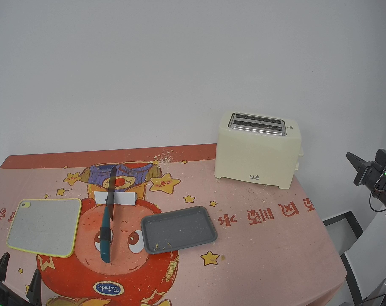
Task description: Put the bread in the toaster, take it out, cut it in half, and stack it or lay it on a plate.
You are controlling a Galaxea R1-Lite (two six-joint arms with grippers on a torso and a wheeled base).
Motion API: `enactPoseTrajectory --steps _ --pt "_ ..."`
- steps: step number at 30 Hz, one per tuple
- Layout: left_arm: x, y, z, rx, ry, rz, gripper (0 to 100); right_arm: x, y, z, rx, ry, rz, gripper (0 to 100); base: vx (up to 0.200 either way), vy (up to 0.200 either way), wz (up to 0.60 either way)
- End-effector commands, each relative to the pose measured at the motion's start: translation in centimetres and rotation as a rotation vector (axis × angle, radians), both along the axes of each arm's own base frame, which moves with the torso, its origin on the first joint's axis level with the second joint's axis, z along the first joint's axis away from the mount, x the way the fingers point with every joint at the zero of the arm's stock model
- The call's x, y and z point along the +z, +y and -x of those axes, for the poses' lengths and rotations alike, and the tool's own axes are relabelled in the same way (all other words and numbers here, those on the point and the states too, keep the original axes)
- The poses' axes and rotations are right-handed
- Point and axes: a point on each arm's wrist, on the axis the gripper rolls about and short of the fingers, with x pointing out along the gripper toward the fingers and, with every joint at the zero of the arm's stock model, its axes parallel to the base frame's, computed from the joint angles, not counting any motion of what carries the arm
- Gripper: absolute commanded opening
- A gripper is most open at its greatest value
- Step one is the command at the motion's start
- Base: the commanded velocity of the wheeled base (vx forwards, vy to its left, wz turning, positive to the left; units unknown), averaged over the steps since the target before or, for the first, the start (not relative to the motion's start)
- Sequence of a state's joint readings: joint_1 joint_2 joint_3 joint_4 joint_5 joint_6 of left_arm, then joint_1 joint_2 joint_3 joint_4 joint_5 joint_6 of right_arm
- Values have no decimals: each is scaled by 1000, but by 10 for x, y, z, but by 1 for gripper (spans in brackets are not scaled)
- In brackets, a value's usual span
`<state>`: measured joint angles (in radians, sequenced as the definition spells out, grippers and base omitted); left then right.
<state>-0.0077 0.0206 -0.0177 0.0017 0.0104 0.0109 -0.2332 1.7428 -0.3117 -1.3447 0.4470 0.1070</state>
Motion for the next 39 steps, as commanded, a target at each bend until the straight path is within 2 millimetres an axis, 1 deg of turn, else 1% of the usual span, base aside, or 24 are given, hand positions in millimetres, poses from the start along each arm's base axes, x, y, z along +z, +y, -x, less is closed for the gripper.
enactPoseTrajectory --steps 1,15,29,33,39 --pt "-5 0 -1 0 18 0 100 0 0 0 1 -2 2 0 0 0 0" --pt "-5 0 -1 0 18 0 100 0 0 0 -1 -1 1 0 0 0 0" --pt "-5 0 -1 0 18 0 100 -7 -1 4 -7 32 -8 0 0 0 0" --pt "-5 0 -1 0 18 0 100 -12 -10 2 -34 53 -14 0 0 0 0" --pt "-5 0 -1 0 18 0 100 -16 -17 1 -54 65 -16 0 0 0 0"
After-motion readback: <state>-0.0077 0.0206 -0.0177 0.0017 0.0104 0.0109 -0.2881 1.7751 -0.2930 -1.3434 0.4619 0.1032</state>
